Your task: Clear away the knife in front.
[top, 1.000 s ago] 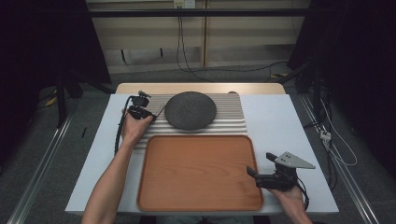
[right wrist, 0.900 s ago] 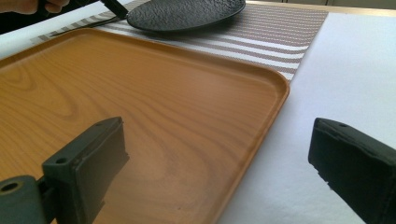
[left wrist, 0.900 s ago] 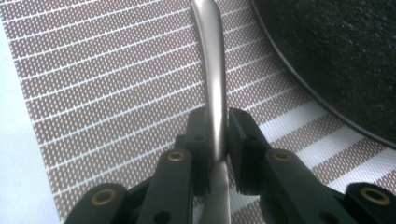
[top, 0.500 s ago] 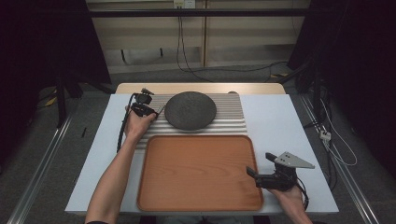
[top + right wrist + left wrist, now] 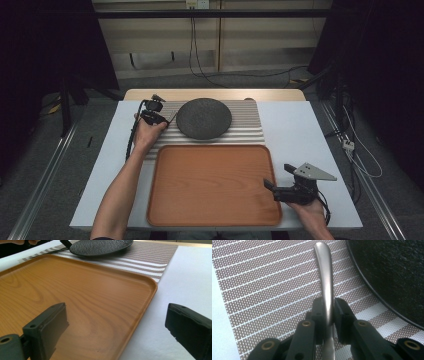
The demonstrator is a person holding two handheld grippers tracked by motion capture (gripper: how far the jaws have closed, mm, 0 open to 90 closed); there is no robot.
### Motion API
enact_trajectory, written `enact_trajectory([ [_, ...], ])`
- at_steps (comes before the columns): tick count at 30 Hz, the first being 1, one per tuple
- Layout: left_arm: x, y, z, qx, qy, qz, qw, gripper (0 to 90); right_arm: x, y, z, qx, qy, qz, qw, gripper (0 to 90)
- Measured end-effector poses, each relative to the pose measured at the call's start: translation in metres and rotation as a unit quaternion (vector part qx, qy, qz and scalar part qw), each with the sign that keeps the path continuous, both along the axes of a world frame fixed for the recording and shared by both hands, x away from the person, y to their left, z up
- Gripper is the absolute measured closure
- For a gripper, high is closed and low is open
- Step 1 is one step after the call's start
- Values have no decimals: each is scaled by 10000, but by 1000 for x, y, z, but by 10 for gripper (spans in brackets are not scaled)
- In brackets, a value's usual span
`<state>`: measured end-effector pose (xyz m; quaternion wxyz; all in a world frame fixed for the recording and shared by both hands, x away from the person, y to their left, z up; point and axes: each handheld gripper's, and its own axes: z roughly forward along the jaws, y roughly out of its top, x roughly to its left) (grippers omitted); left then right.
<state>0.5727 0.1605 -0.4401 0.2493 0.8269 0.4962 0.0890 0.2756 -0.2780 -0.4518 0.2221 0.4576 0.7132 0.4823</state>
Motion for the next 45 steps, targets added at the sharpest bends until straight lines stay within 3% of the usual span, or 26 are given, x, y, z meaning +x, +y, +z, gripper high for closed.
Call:
enact_trajectory([
  [6, -1, -2, 1, 106, -34, -35, 9999, 799, 0, -1, 0, 6, 8, -2, 10000, 41],
  [18, -1, -2, 2, 46, -41, 57, 10000, 800, 1, -1, 0, -1, -1, -38, 10000, 41],
  [30, -7, 1, 17, 72, -192, -50, 9998, 800, 0, -1, 0, -7, -10, -38, 10000, 41],
  [37, -16, 4, 32, -143, -417, -17, 9990, 800, 0, -1, 1, -6, -30, -65, 10000, 41],
  [45, -29, -2, 44, -261, -535, -219, 9980, 800, 0, -1, 1, 6, -24, -62, 10000, 41],
])
